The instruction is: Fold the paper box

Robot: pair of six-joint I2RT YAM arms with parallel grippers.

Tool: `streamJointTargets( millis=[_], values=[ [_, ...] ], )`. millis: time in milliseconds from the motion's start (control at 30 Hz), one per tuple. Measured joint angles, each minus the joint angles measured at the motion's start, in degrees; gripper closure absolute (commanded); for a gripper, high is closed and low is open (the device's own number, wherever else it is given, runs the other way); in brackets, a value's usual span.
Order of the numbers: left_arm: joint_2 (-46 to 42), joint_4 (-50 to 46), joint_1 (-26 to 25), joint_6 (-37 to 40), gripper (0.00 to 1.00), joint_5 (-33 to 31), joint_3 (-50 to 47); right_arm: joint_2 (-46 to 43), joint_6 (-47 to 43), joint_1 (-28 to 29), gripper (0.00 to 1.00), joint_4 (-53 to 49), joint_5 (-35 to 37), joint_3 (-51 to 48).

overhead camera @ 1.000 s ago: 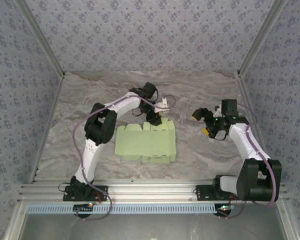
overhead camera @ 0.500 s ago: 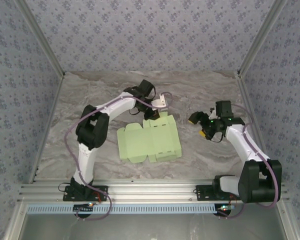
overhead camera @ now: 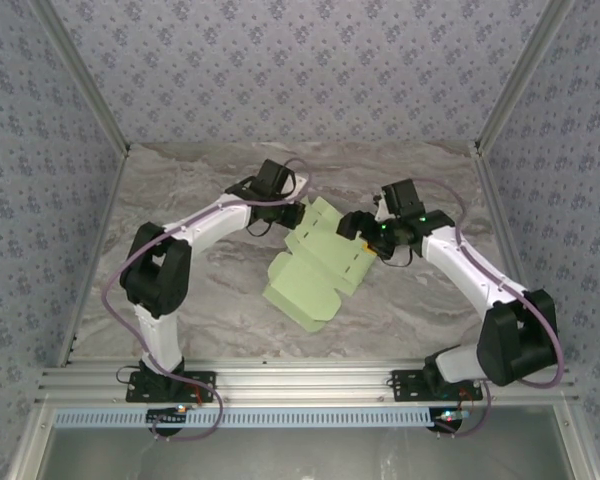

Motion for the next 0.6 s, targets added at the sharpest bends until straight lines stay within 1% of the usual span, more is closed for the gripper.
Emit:
streamJointTargets(
  millis=[167,300,433,533,600],
  values=[
    [-3.0,5.2,0.4,-18.4,0.94,0.1,-9.4,4.6,-0.3,4.3,0.15,1.7,1.7,1.2],
    [-5.3,12.4,0.0,-29.3,0.98,0.3,-18.0,9.1,-2.0,7.6,0.14,3.7,1.9,1.6],
    [-7.8,19.4,-0.3,-37.6,0.98,0.7,-25.2,13.2,-3.0,10.1,0.13,5.1,1.9,3.2],
    [-9.9,24.5,-0.7,-41.5,0.98,0.7,-29.0,15.6,-4.2,11.3,0.14,6.0,2.1,4.5],
    [-12.0,27.5,-0.9,-43.8,1.00,0.6,-31.6,17.0,-5.2,11.9,0.17,7.0,2.0,5.1]
  ],
)
